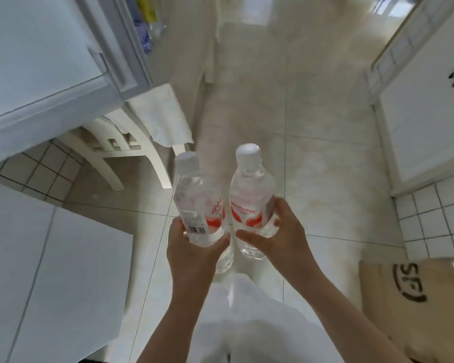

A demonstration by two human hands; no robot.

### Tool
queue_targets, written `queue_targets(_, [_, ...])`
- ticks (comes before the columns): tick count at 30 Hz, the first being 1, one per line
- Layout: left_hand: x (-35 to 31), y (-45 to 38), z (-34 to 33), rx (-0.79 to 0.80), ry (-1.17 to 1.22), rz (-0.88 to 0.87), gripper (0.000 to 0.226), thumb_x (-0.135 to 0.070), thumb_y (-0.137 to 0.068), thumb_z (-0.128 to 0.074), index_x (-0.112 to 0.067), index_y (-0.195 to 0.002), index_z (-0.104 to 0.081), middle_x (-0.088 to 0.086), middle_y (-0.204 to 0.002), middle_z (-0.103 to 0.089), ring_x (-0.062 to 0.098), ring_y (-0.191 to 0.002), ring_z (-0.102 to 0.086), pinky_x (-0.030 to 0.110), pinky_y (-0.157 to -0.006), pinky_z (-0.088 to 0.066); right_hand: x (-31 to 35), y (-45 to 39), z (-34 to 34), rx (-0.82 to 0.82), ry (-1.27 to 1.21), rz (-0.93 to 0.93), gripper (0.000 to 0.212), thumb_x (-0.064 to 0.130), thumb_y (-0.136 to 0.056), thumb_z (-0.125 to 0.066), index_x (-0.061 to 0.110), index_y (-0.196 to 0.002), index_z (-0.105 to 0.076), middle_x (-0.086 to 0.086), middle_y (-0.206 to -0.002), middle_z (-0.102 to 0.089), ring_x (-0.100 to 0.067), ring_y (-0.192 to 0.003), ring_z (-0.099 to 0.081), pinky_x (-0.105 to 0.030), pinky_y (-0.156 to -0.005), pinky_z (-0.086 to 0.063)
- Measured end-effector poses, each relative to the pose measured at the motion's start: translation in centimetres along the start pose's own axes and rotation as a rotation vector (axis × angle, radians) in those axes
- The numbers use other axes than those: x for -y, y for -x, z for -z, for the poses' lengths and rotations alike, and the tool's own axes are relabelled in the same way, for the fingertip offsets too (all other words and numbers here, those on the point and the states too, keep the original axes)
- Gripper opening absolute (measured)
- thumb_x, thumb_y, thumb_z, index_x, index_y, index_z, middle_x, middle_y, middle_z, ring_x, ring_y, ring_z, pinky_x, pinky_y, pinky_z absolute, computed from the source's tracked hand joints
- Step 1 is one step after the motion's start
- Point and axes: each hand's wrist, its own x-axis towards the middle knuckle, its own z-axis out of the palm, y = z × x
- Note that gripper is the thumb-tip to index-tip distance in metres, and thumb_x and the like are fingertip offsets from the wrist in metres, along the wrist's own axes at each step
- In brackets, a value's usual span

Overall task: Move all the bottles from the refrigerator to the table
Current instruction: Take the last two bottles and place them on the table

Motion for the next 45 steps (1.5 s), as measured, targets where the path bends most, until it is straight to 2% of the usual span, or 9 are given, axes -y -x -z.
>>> queue_targets(4, [-0.9, -1.5, -3.4, 0.056, -0.038, 0.010, 0.063, -0.020, -0.056, -0.093, -0.031, -0.106, -0.057, -0.012, -0.098, -0.068, 0.003, -0.083, -0.068, 0.024, -0.071, -0.054, -1.4, -2.3, 2.7, -0.040, -0.003, -0.073, 0.070, 0.028, -0.063, -0.087, 0.021, -0.121, -0.050, 0.007, -0.117, -0.064, -0.010, -0.104, -0.063, -0.023, -0.090, -0.052])
queue_targets(8, [-2.1, -4.8, -5.6, 0.080, -0.081, 0.016, 0.064, -0.023, -0.056, -0.092, -0.030, -0.109, -0.056, -0.011, -0.099, -0.068, 0.006, -0.086, -0.068, 0.032, -0.078, -0.058, -1.8, -5.6, 4.1, -0.075, -0.032, -0.120, 0.068, 0.027, -0.062, -0.087, 0.024, -0.119, -0.050, 0.012, -0.112, -0.065, -0.005, -0.101, -0.063, -0.012, -0.076, -0.049])
queue_targets(18, [-7.2, -19.2, -11.4, 0.123, -0.173, 0.041, 0.072, -0.056, -0.040, -0.079, -0.033, -0.104, -0.055, -0.013, -0.097, -0.068, 0.014, -0.092, -0.067, 0.048, -0.085, -0.055, 1.5, -21.4, 4.1, -0.113, -0.017, -0.119, 0.065, 0.029, -0.061, -0.088, 0.027, -0.114, -0.050, 0.011, -0.109, -0.065, -0.009, -0.101, -0.063, -0.019, -0.082, -0.051])
queue_targets(22, [-9.6, -24.7, -13.0, 0.110, -0.182, 0.036, 0.071, -0.053, -0.042, -0.080, -0.030, -0.105, -0.056, -0.010, -0.097, -0.068, 0.016, -0.092, -0.066, 0.048, -0.085, -0.055, 3.5, -27.5, 4.1, -0.107, -0.007, -0.109, 0.066, 0.030, -0.064, -0.087, 0.027, -0.118, -0.048, 0.010, -0.113, -0.063, -0.008, -0.102, -0.062, -0.013, -0.080, -0.049])
queue_targets(26, [-11.5, -29.2, -14.5, 0.093, -0.165, 0.041, 0.066, -0.045, -0.043, -0.083, -0.030, -0.102, -0.057, -0.008, -0.094, -0.069, 0.018, -0.090, -0.067, 0.049, -0.083, -0.055, 4.5, -32.0, 4.4, -0.108, -0.015, -0.139, 0.066, 0.030, -0.063, -0.087, 0.025, -0.118, -0.049, 0.009, -0.113, -0.063, -0.012, -0.104, -0.062, -0.020, -0.086, -0.051])
queue_targets(31, [-13.8, -34.5, -17.3, 0.034, -0.142, 0.035, 0.070, -0.051, -0.038, -0.079, -0.025, -0.100, -0.058, -0.005, -0.092, -0.068, 0.021, -0.088, -0.067, 0.049, -0.080, -0.056, 5.1, -38.5, 5.5, -0.089, -0.028, -0.171, 0.065, 0.029, -0.061, -0.088, 0.025, -0.115, -0.051, 0.009, -0.110, -0.065, -0.013, -0.103, -0.063, -0.037, -0.093, -0.053])
queue_targets(36, [-16.0, -39.6, -21.3, -0.049, -0.104, 0.086, 0.067, -0.040, -0.043, -0.084, -0.022, -0.102, -0.057, -0.005, -0.094, -0.068, 0.019, -0.089, -0.067, 0.049, -0.082, -0.055, 6.0, -47.0, 7.4, -0.014, -0.027, -0.171, 0.064, 0.025, -0.062, -0.087, 0.027, -0.115, -0.052, 0.012, -0.108, -0.065, -0.009, -0.099, -0.065, -0.037, -0.092, -0.054])
queue_targets(42, [-20.4, -46.4, -26.2, -0.204, -0.023, 0.174, 0.061, -0.023, -0.054, -0.091, -0.027, -0.103, -0.055, -0.010, -0.096, -0.067, 0.011, -0.089, -0.066, 0.047, -0.084, -0.055, 9.2, -58.9, 10.5, 0.168, 0.046, -0.107, 0.057, 0.022, -0.064, -0.085, 0.028, -0.111, -0.054, 0.011, -0.102, -0.067, -0.010, -0.095, -0.067, -0.041, -0.088, -0.055])
queue_targets(45, [-22.5, -49.2, -28.0, -0.275, 0.034, 0.203, 0.060, -0.030, -0.048, -0.088, -0.029, -0.098, -0.055, -0.010, -0.092, -0.067, 0.010, -0.084, -0.067, 0.048, -0.082, -0.056, 10.8, -63.9, 11.3, 0.231, 0.100, -0.045, 0.053, 0.021, -0.063, -0.084, 0.029, -0.107, -0.055, 0.010, -0.098, -0.068, -0.010, -0.091, -0.067, -0.036, -0.082, -0.055])
